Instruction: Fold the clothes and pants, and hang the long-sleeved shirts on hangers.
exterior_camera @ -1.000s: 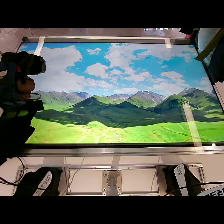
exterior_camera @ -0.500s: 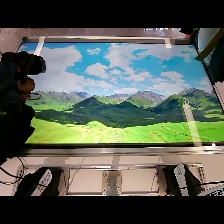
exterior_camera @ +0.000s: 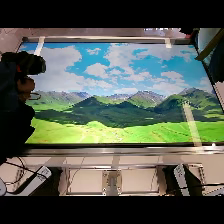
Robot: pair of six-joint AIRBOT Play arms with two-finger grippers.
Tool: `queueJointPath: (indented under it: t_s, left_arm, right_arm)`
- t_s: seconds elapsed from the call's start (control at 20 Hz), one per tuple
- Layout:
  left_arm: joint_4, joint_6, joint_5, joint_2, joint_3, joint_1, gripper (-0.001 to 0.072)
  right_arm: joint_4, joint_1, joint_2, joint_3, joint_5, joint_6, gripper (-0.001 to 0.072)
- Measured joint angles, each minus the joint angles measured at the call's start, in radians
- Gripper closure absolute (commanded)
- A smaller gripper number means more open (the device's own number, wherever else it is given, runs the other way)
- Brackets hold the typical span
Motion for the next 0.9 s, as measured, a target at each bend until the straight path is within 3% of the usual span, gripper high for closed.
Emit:
queueJointPath:
  t_s: [0.25, 0.5, 0.55, 0.6, 0.65, 0.8, 0.9]
  left_arm:
    - [-0.072, 0.081, -0.08, -0.122, 0.166, 0.073, -0.0011]
    - [-0.18, 0.221, -0.2, -0.273, 0.214, 0.098, 0.0008]
    - [-0.193, 0.236, -0.217, -0.296, 0.217, 0.099, 0.0169]
    - [-0.203, 0.245, -0.232, -0.312, 0.22, 0.098, 0.0582]
    - [-0.21, 0.251, -0.24, -0.322, 0.224, 0.097, 0.0688]
    - [-0.274, 0.267, -0.262, -0.314, 0.24, 0.096, 0.0689]
    - [-0.435, 0.272, -0.262, -0.273, 0.26, 0.094, 0.069]
  right_arm:
    - [-0.005, 0.09, -0.001, 0.0, 0.007, 0.0, 0.032]
    - [-0.01, 0.116, -0.001, 0.0, 0.008, 0.003, 0.0322]
    - [-0.01, 0.118, -0.001, 0.0, 0.009, 0.007, 0.0322]
    - [-0.01, 0.119, -0.001, 0.0, 0.009, 0.012, 0.0322]
    - [-0.009, 0.12, -0.001, 0.0, 0.01, 0.014, 0.0322]
    - [-0.007, 0.121, -0.001, 0.0, 0.007, 0.021, 0.0322]
    - [-0.005, 0.122, -0.001, 0.0, 0.001, 0.024, 0.0322]
